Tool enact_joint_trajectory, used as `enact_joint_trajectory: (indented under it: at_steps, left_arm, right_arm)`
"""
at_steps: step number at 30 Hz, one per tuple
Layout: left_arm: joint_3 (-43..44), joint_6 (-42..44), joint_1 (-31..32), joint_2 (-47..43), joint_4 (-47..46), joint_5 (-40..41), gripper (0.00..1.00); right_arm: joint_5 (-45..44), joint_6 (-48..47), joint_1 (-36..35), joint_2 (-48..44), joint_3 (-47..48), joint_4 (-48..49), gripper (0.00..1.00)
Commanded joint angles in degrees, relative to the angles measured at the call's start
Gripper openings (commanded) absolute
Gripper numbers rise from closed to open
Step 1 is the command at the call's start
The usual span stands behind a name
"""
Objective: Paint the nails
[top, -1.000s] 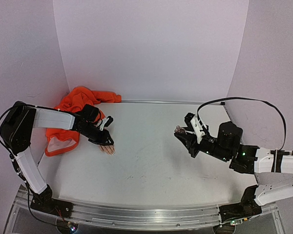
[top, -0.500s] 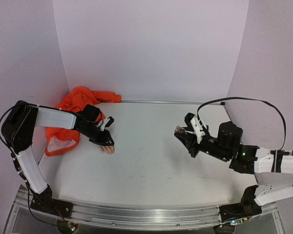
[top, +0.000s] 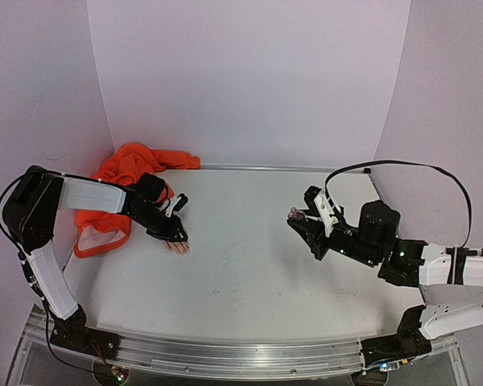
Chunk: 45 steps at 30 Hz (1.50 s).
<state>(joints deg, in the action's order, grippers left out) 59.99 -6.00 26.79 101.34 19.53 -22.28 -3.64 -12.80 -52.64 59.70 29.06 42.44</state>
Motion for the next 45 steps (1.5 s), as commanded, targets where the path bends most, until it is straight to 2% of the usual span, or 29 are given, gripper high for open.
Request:
enact_joint_trajectory:
  at_steps: [1, 20, 30, 45]
  left_arm:
    - [0.34, 0.1, 0.15, -1.58, -0.24, 0.13, 0.0]
    - [-0.17, -0.44, 1.52, -1.66, -0.03, 0.66, 0.0]
    - [-0.97, 0.62, 1.05, -5.71, -1.64, 0.93, 0.0]
    - [1.68, 0.77, 0.13, -1.13, -0.25, 1.16, 0.0]
  right_arm:
    - [0.39, 0.76, 0.3, -0.82, 0.28, 4.65, 0.0]
    - [0.65, 0.76, 0.26, -1.01, 0.38, 4.72, 0.0]
    - [0.74, 0.67, 0.32, -0.23, 0.64, 4.76, 0.0]
    - [0.39, 0.65, 0.36, -0.11, 0.52, 4.85, 0.0]
